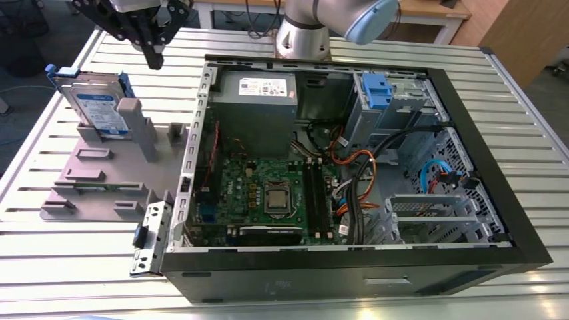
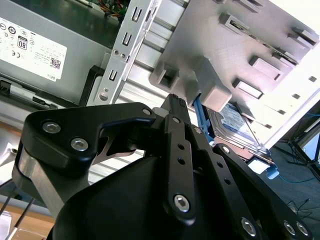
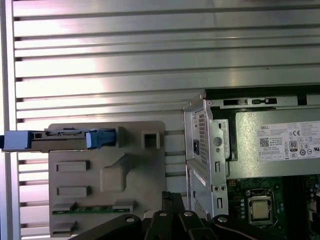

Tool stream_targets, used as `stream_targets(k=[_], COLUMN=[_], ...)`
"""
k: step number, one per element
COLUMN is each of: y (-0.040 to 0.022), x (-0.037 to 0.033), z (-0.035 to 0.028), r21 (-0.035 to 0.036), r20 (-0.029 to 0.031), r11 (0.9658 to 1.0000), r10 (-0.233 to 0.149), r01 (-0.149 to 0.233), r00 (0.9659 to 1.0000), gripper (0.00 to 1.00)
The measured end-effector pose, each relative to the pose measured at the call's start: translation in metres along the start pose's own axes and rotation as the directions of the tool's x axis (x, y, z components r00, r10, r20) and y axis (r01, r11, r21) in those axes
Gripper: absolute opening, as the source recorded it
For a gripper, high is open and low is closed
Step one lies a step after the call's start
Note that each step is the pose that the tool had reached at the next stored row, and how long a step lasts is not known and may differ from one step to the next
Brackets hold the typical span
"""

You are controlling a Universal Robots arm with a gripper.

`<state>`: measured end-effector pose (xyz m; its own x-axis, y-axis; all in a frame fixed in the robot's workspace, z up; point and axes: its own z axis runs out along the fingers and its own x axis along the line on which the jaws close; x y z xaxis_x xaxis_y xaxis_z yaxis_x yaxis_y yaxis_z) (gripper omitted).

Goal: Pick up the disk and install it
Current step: 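Reach for the disk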

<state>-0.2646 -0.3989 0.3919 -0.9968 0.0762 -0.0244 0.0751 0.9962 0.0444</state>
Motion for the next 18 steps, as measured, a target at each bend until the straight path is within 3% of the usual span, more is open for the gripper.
stream_targets(k=[18], y=[-0.0003], x=[0.0036], z=[0.0000], r21=[0.0000], r20=[0.0000], r11=[1.0000], r10=[0.000], r01=[0.000], r00=[1.0000], gripper=[0.11])
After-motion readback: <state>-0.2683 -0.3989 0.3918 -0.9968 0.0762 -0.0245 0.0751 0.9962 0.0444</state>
